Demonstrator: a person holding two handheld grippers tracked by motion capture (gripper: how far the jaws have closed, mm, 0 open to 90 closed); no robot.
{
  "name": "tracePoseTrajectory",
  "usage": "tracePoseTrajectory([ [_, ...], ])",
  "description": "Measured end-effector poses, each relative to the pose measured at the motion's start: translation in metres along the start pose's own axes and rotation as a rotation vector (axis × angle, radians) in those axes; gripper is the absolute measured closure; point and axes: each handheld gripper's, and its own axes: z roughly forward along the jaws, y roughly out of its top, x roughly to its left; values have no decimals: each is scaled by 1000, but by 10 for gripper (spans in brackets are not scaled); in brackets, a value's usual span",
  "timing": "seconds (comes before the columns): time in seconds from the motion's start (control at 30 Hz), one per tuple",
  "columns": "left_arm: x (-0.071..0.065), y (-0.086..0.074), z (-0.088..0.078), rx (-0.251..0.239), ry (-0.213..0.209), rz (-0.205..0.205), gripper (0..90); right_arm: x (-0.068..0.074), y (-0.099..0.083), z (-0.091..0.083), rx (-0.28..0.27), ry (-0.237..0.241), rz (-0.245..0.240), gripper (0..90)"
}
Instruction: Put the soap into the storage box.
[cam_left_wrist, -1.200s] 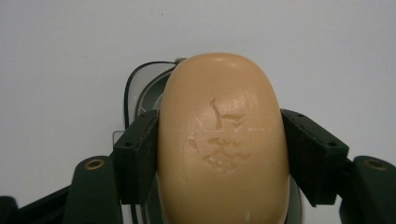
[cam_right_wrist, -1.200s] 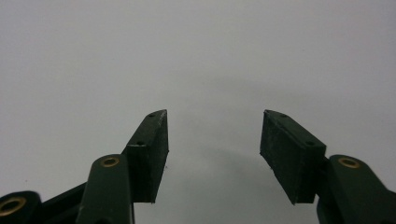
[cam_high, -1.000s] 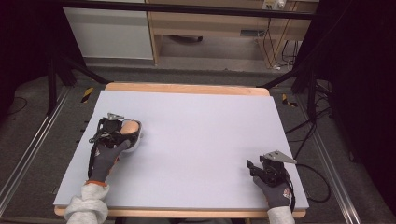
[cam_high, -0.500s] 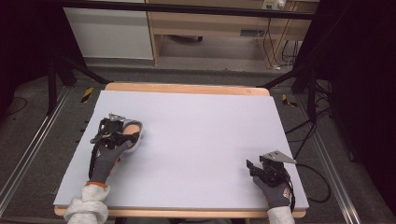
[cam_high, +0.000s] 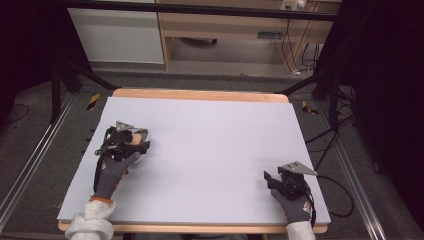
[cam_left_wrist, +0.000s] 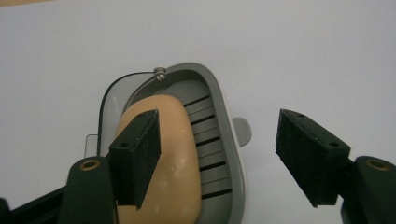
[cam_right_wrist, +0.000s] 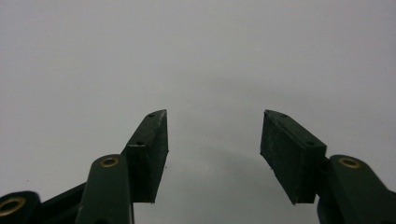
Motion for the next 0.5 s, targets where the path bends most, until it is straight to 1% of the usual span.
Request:
tracePoseTrajectory([
  [0.03, -2, -1, -3, -18, -11, -2, 305, 0, 0, 0, -1, 0, 0, 416],
  [0.07, -2, -1, -3, -18, -11, -2, 307, 0, 0, 0, -1, 0, 0, 416],
  [0.1, -6, -3, -8, -36, -28, -2, 308, 0, 0, 0, -5, -1, 0, 415],
  [0.13, -6, -3, -8, -36, -28, -2, 308, 0, 0, -1, -5, -1, 1, 415],
  [0.17, -9, -6, -11, -54, -44, -3, 309, -1, 0, -1, -7, -1, 1, 415],
  [0.27, -11, -10, -14, -65, -55, 4, 307, -1, 0, -1, -8, 0, -1, 415],
  [0.3, -12, -16, -16, -80, -70, 5, 307, -1, 0, -1, -7, 2, 1, 415],
  [0.37, -14, -21, -19, -94, -73, 10, 307, -1, 0, -1, -6, 2, 3, 415],
  [0.47, -15, -30, -22, -100, -93, 6, 301, -1, 0, -2, -7, 4, 10, 413],
  [0.5, -15, -30, -22, -100, -93, 6, 300, -1, 0, -2, -7, 3, 12, 413],
])
